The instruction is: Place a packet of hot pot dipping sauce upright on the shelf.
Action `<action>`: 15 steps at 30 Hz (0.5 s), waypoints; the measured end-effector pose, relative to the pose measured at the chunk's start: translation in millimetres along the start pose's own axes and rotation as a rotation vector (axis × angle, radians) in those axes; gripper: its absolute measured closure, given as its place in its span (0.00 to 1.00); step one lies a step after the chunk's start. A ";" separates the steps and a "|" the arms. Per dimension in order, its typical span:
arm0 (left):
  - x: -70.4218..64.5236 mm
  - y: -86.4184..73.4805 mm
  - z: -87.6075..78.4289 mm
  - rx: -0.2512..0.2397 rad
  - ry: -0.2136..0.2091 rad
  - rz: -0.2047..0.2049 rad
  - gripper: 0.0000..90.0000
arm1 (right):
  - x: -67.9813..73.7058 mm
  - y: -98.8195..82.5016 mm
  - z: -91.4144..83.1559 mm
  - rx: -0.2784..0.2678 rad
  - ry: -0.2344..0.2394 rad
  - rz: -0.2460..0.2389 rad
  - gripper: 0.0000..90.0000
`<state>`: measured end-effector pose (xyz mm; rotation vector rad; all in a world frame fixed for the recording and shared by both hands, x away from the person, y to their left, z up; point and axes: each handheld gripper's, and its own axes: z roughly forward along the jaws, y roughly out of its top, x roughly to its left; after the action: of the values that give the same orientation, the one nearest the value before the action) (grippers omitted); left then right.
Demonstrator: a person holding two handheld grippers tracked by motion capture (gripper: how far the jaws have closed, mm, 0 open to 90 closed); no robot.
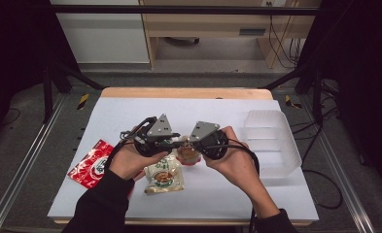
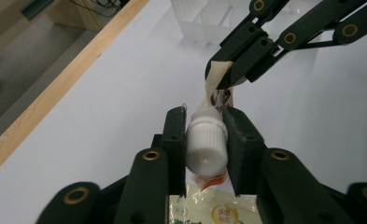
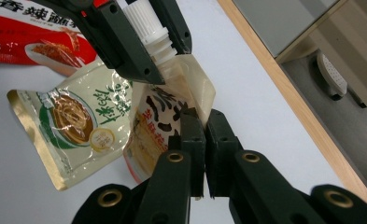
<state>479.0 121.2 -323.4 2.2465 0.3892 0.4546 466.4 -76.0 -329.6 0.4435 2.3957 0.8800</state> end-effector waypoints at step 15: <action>4.0 -48.1 -0.2 0.022 0.057 -0.090 0.25 | -45.8 -17.1 -25.0 0.006 -0.074 0.014 0.99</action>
<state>476.2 153.7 -359.0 2.2304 0.5246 0.4699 486.2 -122.4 -308.0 0.4876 2.3314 0.8485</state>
